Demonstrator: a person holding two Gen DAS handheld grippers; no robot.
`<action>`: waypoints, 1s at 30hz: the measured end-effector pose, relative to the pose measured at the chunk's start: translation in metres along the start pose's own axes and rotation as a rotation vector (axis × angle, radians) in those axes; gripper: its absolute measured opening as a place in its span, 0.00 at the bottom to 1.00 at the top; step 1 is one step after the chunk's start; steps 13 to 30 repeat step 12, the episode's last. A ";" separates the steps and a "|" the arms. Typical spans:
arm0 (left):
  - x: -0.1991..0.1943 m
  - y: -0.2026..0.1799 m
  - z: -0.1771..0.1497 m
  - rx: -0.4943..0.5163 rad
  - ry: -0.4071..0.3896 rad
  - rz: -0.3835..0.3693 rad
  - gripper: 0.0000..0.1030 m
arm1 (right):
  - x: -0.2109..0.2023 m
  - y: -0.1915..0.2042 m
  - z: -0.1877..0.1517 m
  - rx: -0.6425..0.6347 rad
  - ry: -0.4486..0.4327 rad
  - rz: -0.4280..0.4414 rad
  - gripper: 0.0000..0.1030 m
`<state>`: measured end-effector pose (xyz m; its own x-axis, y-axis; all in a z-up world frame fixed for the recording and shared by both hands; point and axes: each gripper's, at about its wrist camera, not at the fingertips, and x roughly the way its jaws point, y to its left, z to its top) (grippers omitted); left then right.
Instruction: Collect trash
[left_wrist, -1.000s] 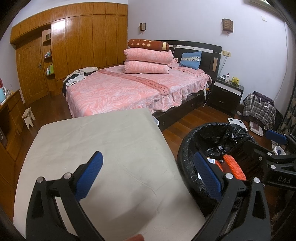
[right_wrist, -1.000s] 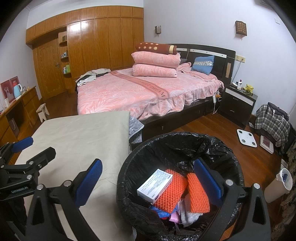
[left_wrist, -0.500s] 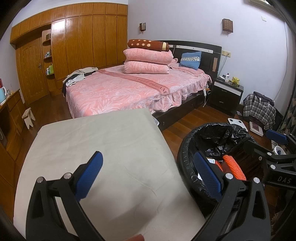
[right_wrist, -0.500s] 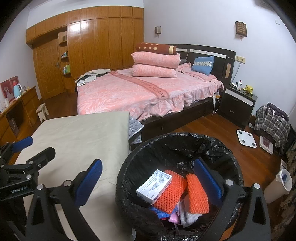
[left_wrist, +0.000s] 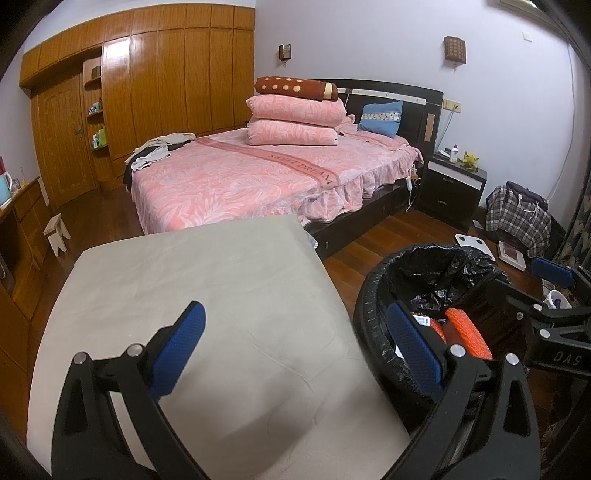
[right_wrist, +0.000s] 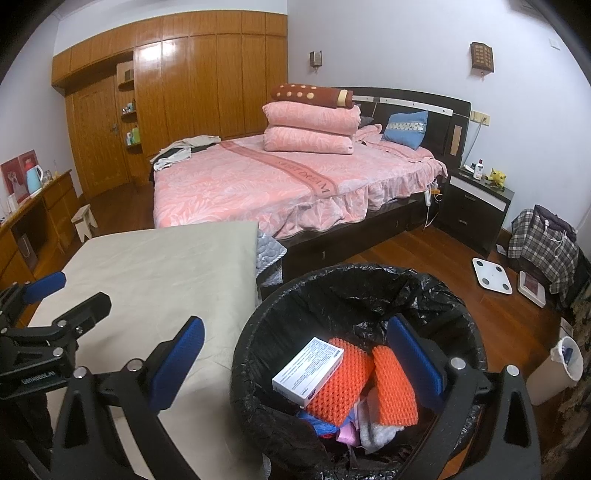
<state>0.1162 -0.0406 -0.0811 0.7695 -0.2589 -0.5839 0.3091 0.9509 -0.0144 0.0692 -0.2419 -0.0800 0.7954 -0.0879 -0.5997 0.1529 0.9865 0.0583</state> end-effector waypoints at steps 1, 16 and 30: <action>0.000 0.001 0.000 0.000 0.001 0.000 0.93 | 0.000 0.000 0.000 0.001 0.002 0.000 0.94; 0.001 0.002 -0.002 -0.002 0.002 -0.001 0.93 | 0.001 -0.002 0.001 0.001 0.004 0.001 0.94; 0.001 0.002 -0.002 -0.002 0.002 -0.001 0.93 | 0.001 -0.002 0.001 0.001 0.004 0.001 0.94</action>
